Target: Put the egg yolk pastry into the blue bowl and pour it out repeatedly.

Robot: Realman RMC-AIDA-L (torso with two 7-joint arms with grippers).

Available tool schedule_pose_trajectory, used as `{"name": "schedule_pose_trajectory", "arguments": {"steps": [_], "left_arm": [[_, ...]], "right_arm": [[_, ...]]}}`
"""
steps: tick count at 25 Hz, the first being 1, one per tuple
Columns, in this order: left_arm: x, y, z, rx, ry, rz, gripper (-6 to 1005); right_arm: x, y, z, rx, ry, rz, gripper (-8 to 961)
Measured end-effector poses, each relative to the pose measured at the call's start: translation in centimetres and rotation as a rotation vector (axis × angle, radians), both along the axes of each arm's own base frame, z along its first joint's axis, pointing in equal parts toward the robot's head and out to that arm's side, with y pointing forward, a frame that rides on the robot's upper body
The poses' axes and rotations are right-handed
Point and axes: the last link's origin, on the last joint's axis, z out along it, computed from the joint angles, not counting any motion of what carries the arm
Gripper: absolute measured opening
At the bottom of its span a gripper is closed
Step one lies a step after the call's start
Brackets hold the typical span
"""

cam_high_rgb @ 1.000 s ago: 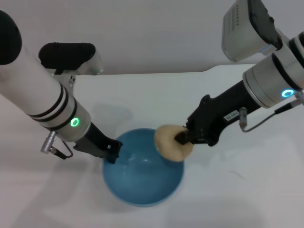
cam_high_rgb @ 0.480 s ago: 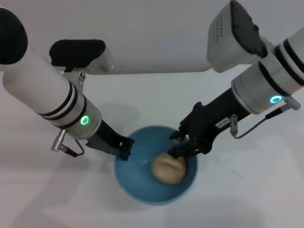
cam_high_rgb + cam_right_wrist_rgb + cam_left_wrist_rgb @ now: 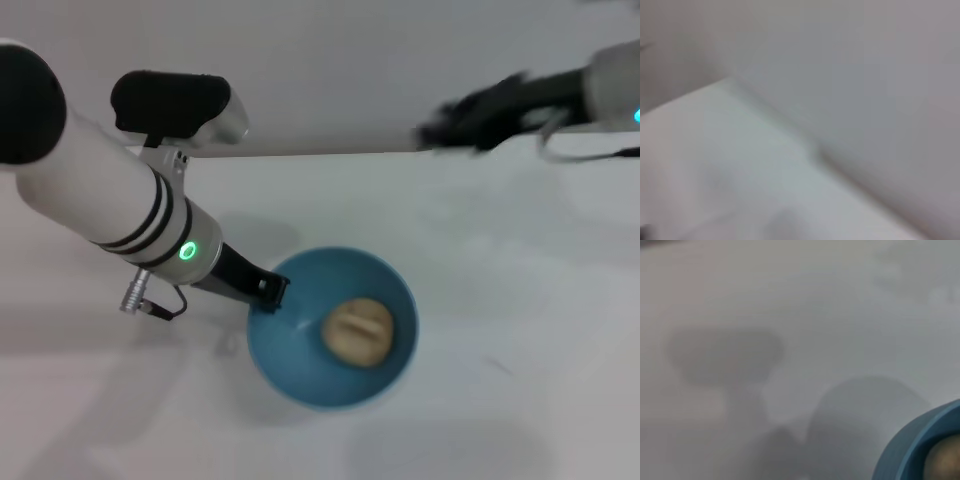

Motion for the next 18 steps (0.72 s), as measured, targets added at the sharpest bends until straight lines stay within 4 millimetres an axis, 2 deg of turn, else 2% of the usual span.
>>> {"name": "schedule_pose_trajectory", "arguments": {"steps": [1, 2, 3, 7, 12, 18], "left_arm": [[0.0, 0.1, -0.1, 0.021, 0.008, -0.025, 16], [-0.1, 0.4, -0.3, 0.062, 0.004, -0.056, 15], [-0.1, 0.4, -0.3, 0.062, 0.004, -0.056, 15], [-0.1, 0.7, -0.2, 0.155, -0.053, -0.115, 15], [0.5, 0.1, 0.4, 0.296, -0.113, -0.249, 14], [0.6, -0.3, -0.4, 0.397, -0.107, -0.396, 13]], "right_arm": [[1.3, 0.5, 0.9, 0.081, 0.020, -0.041, 376], [3.5, 1.0, 2.1, 0.193, 0.041, -0.108, 376], [3.5, 1.0, 2.1, 0.193, 0.041, -0.108, 376], [8.4, 0.5, 2.9, 0.318, 0.115, -0.264, 379], [14.1, -1.6, 3.2, 0.428, 0.360, -0.468, 381], [19.0, -4.9, 4.2, 0.559, 0.580, -0.613, 384]]}}
